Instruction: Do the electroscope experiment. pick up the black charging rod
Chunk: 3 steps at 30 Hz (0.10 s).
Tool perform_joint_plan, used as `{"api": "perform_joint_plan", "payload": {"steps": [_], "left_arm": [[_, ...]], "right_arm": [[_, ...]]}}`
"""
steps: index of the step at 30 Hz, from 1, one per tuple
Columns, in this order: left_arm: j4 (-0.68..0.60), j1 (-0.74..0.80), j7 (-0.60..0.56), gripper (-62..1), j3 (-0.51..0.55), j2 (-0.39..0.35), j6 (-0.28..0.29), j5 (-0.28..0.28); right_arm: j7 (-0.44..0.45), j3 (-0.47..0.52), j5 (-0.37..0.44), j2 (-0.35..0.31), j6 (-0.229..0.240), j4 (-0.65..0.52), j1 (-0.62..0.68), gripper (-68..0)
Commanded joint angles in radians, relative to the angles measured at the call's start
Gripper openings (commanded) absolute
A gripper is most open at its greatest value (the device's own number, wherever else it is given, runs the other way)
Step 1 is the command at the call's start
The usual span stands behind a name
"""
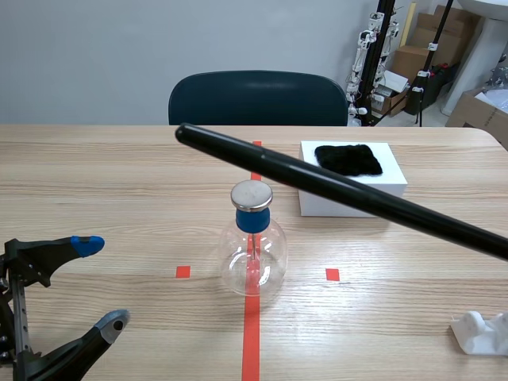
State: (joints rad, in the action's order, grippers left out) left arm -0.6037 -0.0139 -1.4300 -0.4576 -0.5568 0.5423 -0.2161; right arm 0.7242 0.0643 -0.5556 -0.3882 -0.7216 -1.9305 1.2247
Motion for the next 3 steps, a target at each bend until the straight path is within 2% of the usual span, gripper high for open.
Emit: {"api": "perform_joint_plan", "payload": {"steps": [1,3], "left_arm": [[-0.013,-0.003,-0.018,1.4,0.006,-0.006,-0.001,0.011],[-0.013,-0.003,-0.018,1.4,0.006,-0.006,-0.001,0.011]], "right_arm": [[0.004,0.008,0.011,0.000,-0.019,-0.019,-0.011,-67.8],[0.004,0.008,0.011,0.000,-0.019,-0.019,-0.011,-67.8]]}}
